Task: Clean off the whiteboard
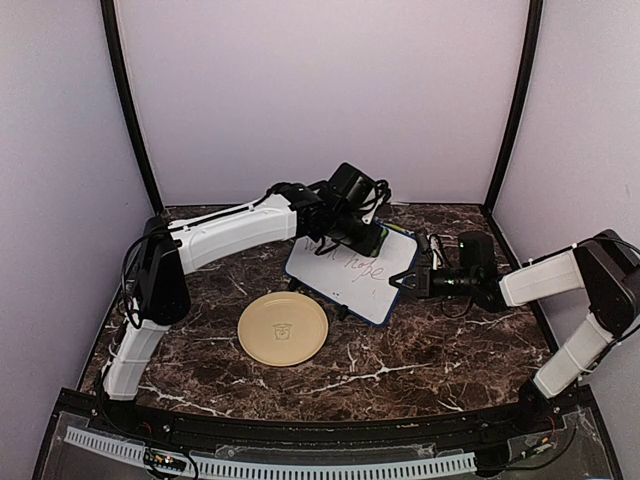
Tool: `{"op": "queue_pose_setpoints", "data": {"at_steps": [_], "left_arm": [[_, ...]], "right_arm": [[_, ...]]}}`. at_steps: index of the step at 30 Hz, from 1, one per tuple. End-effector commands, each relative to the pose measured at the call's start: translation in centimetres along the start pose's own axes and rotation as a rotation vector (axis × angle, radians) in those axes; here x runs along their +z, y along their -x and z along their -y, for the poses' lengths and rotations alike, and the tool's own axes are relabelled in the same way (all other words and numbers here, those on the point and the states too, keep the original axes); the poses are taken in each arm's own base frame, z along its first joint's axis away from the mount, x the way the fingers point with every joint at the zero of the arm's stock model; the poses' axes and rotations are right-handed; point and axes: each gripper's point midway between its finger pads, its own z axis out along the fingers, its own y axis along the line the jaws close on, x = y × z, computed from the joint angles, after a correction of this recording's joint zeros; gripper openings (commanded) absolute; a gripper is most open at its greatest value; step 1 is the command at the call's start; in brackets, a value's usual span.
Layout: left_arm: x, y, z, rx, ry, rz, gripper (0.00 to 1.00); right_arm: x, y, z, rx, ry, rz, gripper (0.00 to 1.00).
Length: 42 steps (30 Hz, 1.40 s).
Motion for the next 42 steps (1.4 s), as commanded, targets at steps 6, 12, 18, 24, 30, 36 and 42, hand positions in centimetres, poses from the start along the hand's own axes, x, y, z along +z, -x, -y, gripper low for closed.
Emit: {"op": "queue_pose_setpoints", "data": {"at_steps": [6, 12, 18, 24, 30, 36, 42], "left_arm": [[2.8, -2.7, 5.6, 0.082, -0.108, -0.061, 0.00], [2.8, -3.2, 5.8, 0.097, -0.093, -0.080, 0.00], [2.3, -3.1, 1.6, 0.013, -0.006, -0.097, 0.00], [1.0, -3.3, -6.1, -0.081, 0.154, -0.101, 0.00], [0.0, -4.2, -10.6, -0.124, 0.290, -0.100, 0.00], [-0.1, -2.1, -8.6, -0.101, 0.210, -0.028, 0.00], [1.2, -0.9, -2.1, 0.018, 0.107, 0.001, 0.00]], "right_arm": [[0.7, -0.4, -1.4, -0.142, 0.033, -0.031, 0.00], [0.8, -0.4, -1.4, -0.142, 0.034, -0.031, 0.00], [0.8, -0.3, -1.3, -0.144, 0.031, -0.029, 0.00], [0.8, -0.3, -1.3, -0.144, 0.031, -0.030, 0.00], [0.7, -0.3, -1.3, -0.147, 0.029, -0.029, 0.00], [0.8, -0.4, -1.1, -0.146, 0.024, -0.035, 0.00], [0.7, -0.6, -1.2, -0.148, 0.019, -0.038, 0.00]]}}
